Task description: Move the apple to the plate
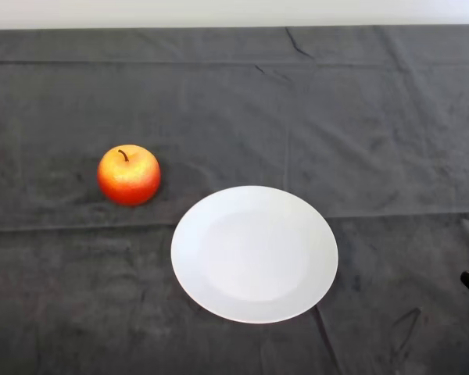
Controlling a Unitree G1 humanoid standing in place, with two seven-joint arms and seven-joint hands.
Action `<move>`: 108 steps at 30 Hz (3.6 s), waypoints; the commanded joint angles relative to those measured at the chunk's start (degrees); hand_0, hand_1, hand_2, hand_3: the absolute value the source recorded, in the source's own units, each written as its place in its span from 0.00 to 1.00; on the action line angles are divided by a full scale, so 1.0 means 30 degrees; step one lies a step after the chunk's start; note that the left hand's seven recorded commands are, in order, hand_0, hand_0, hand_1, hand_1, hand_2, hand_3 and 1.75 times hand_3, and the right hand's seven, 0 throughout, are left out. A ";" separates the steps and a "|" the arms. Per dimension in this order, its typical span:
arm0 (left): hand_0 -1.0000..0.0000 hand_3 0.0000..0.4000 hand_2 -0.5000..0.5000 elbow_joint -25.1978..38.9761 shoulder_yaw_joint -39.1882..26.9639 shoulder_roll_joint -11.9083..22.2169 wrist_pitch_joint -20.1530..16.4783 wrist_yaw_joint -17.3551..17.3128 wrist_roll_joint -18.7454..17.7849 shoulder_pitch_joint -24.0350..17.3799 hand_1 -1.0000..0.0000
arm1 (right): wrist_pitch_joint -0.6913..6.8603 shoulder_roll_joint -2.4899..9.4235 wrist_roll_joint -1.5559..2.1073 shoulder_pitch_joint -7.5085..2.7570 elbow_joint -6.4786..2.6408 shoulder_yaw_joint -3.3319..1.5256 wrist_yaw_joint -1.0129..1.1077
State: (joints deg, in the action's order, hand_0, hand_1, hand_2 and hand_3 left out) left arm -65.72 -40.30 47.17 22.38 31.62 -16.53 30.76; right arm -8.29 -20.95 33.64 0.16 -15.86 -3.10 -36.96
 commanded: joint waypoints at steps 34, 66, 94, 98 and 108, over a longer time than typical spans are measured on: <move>1.00 0.00 0.50 -0.0203 0.4262 -0.2476 -0.1407 -0.0837 0.2747 0.3213 1.00 | 0.0303 0.0247 0.0585 -0.0287 -0.0675 -0.0314 0.0156; 1.00 0.00 0.50 0.5759 0.9524 -0.6411 -0.3469 -0.2459 0.6162 0.2479 1.00 | 0.0405 0.0362 0.0425 -0.0303 -0.0638 -0.0136 0.0260; 1.00 0.00 0.50 1.0540 1.4409 -1.0038 -0.7427 -0.4608 0.7758 0.0728 1.00 | 0.0610 0.0578 0.0120 -0.0331 -0.0563 0.0203 0.0467; 1.00 0.00 0.50 1.0482 1.5016 -1.0060 -0.7795 -0.5022 0.7859 0.0682 1.00 | 0.0630 0.0598 0.0092 -0.0333 -0.0556 0.0234 0.0487; 1.00 0.00 0.50 0.9545 1.6047 -0.9844 -0.8051 -0.5800 0.8169 0.0766 1.00 | 0.0661 0.0624 0.0052 -0.0336 -0.0545 0.0278 0.0514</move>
State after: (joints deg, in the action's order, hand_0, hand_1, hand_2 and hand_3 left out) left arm -36.48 6.74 16.84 -1.19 14.74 6.24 34.61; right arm -9.34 -20.93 32.33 0.19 -15.20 -2.27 -35.96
